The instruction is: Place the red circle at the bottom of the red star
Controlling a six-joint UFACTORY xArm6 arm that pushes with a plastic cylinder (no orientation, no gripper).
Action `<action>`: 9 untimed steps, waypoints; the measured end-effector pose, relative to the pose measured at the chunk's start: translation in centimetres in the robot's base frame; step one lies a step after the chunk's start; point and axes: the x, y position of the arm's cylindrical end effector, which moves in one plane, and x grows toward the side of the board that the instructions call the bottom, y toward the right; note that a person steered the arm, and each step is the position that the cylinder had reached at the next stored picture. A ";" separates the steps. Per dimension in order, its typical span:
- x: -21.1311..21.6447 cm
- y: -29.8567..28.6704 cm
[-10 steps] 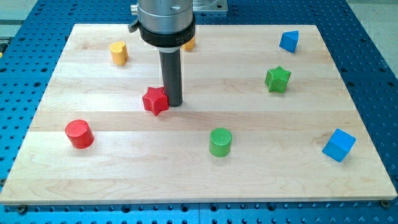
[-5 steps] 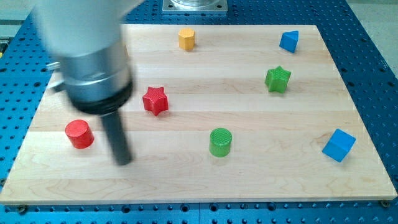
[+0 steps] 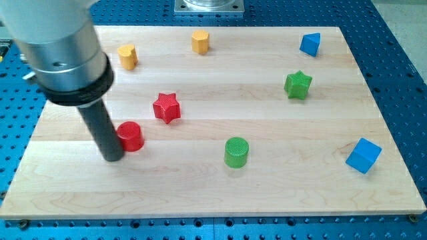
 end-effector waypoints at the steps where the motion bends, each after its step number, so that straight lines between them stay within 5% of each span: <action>1: -1.0 -5.7; 4: -3.3 4.5; 5: -1.7 -0.3; 6: 4.4 3.3; 7: 4.8 11.7; 9: 0.6 10.9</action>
